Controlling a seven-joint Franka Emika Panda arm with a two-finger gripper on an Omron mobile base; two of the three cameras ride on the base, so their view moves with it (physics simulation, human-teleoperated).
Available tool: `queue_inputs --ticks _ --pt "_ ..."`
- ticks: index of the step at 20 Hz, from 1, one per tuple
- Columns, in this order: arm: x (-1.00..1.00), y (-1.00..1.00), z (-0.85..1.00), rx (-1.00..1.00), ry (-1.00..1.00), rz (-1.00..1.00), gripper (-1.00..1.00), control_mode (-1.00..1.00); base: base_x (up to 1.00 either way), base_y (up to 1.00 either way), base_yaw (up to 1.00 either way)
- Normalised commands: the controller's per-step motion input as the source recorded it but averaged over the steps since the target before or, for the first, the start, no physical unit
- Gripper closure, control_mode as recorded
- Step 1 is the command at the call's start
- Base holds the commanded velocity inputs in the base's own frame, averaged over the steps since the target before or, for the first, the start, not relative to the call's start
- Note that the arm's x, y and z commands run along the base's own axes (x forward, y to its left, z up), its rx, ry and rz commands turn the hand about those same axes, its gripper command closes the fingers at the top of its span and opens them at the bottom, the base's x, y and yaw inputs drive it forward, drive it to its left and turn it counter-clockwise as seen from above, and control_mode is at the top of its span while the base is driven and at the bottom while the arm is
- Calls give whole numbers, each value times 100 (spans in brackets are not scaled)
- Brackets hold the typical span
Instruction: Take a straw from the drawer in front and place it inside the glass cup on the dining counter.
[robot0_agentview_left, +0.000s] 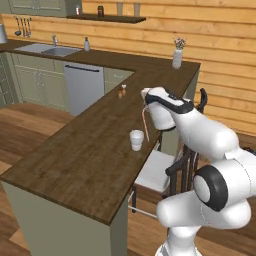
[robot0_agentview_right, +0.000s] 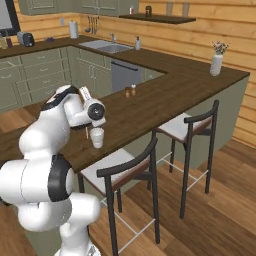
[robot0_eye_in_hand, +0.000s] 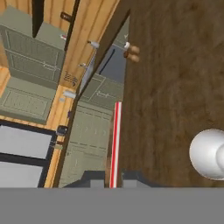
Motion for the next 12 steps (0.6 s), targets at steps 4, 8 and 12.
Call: queue_inputs --ticks 4,8,12 --pt "89 -6 -5 9 0 16 100 -100 0 0 0" --pt "61 0 -13 3 -1 16 100 -100 0 0 0" --pt "17 -5 0 8 -17 18 100 -100 0 0 0"
